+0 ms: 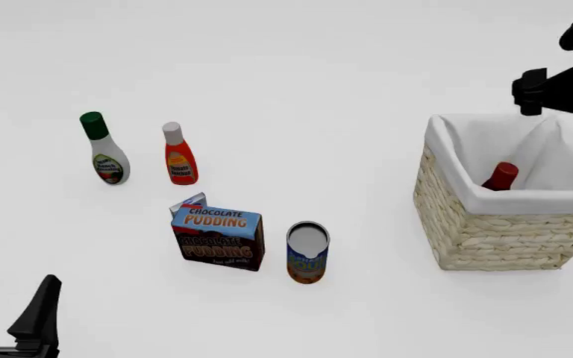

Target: Pick the bbq sauce and place it in the basket.

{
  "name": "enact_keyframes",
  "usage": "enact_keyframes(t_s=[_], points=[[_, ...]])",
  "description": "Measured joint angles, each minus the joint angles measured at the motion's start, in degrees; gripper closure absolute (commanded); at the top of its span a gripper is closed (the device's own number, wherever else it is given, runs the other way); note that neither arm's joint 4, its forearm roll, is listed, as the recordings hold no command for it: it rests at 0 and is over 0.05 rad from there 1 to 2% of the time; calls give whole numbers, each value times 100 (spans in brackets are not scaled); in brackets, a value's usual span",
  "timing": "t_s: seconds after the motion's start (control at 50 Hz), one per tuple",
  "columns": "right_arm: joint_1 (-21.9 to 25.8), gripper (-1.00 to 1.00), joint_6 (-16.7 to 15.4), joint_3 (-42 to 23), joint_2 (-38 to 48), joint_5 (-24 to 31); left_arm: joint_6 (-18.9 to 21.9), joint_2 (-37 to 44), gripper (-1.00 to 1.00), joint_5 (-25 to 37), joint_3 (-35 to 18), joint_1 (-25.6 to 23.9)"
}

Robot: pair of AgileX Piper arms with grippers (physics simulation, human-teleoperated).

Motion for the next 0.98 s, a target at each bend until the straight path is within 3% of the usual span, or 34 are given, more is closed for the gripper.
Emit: enact_keyframes(t_s=[0.98], points=[[472, -100, -320, -345, -1322, 729, 0, 0, -100, 0, 0, 0]])
